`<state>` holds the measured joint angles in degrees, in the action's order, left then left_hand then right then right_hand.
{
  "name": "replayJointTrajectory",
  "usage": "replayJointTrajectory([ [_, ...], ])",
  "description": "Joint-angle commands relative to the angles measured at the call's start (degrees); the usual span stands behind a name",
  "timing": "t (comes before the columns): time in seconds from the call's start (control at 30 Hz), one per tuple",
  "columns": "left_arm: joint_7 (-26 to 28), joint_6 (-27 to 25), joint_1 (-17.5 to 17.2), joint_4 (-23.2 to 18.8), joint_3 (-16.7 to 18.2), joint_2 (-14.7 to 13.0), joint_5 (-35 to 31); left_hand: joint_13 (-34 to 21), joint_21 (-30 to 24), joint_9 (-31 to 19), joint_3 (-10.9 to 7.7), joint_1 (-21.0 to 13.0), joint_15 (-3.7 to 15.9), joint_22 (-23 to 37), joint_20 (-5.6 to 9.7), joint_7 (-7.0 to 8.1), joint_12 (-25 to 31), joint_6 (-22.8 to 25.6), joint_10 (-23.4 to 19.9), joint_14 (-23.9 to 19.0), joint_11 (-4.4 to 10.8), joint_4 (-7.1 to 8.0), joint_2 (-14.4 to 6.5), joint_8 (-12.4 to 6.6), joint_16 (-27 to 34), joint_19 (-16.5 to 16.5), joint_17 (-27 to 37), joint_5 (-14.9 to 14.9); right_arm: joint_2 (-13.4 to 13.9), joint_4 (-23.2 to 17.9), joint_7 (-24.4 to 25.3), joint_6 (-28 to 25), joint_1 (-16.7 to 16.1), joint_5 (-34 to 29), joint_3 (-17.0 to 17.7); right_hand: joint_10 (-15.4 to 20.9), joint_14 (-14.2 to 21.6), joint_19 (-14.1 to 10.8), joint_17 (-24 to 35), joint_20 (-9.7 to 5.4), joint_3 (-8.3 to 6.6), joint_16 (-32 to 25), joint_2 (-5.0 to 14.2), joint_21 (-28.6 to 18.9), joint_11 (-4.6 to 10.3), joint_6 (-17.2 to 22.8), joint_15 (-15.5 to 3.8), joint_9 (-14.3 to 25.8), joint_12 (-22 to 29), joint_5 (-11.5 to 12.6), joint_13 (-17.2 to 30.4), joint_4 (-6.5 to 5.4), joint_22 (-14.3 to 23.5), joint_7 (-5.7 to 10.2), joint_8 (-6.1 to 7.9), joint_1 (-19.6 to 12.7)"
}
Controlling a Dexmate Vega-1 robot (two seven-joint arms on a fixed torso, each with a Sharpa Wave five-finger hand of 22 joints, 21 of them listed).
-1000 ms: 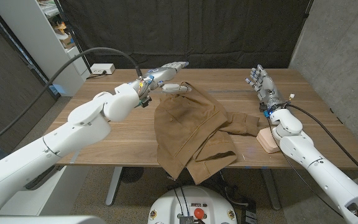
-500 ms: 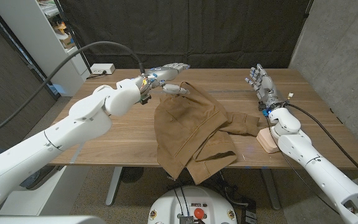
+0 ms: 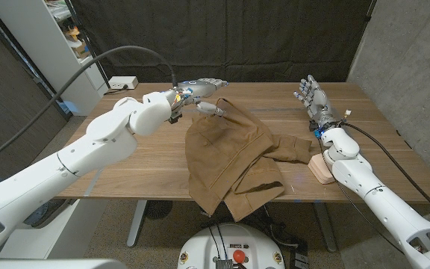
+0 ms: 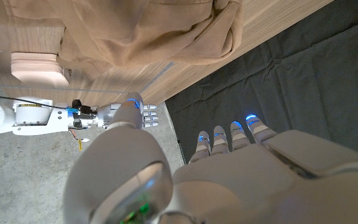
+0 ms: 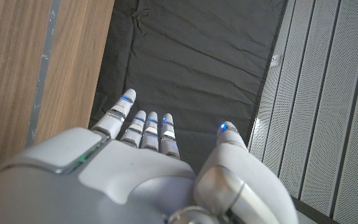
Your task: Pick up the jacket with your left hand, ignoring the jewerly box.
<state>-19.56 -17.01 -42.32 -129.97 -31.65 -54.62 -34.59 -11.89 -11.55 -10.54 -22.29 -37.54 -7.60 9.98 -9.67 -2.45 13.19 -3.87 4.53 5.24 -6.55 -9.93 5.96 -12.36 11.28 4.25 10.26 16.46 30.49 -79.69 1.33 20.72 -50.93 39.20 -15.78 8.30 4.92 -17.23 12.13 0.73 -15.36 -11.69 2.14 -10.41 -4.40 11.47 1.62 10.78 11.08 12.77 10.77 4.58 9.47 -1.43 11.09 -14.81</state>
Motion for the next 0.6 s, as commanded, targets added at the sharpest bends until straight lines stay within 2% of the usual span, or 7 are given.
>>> replayJointTrajectory([
  [0.03,-4.2,-0.4,1.8,0.3,-1.5,0.8,-3.7,-0.3,-0.7,-0.1,0.19,-1.0,-0.65,0.3,-1.51,-0.52,0.5,0.2,-0.2,-0.6,-0.83,0.23,0.1,0.00,0.4,-0.9,0.3,0.5,-0.5,0.2,0.3,-0.1,0.7,-0.4,-0.5,0.3,0.4,-0.1,0.1,0.23,0.00,-0.4,0.22,-0.4,0.04,0.5,0.02,0.3,0.4,0.0,0.3,0.29,0.3,0.03,0.49,-0.4],
  [0.3,-5.5,0.1,2.2,0.6,-2.4,1.4,-6.9,-0.4,-1.1,-0.1,0.42,-1.6,-1.59,0.4,-2.13,-0.51,0.4,0.4,0.3,-1.0,-2.05,0.44,0.5,0.15,0.3,-2.3,0.3,0.8,-0.6,0.5,0.4,-0.4,0.9,-0.4,-0.7,0.3,0.4,-0.1,0.1,0.30,0.01,-0.3,0.23,-0.4,0.26,0.5,0.00,0.3,0.4,0.0,0.3,0.33,0.3,0.04,0.47,-0.4],
  [0.6,-8.0,0.8,3.0,1.4,-3.1,2.4,-8.7,-0.4,-1.3,-0.1,0.59,-2.0,-1.38,0.5,-2.26,-0.48,0.6,0.8,-0.4,-2.1,-2.10,0.59,0.7,0.15,0.6,-3.3,0.4,1.0,-0.6,0.4,0.4,-0.6,1.1,-0.6,-0.8,0.3,0.4,0.0,0.1,0.35,0.04,-0.3,0.20,-0.4,0.13,0.5,0.02,0.3,0.4,0.0,0.3,0.36,0.3,0.04,0.45,-0.3],
])
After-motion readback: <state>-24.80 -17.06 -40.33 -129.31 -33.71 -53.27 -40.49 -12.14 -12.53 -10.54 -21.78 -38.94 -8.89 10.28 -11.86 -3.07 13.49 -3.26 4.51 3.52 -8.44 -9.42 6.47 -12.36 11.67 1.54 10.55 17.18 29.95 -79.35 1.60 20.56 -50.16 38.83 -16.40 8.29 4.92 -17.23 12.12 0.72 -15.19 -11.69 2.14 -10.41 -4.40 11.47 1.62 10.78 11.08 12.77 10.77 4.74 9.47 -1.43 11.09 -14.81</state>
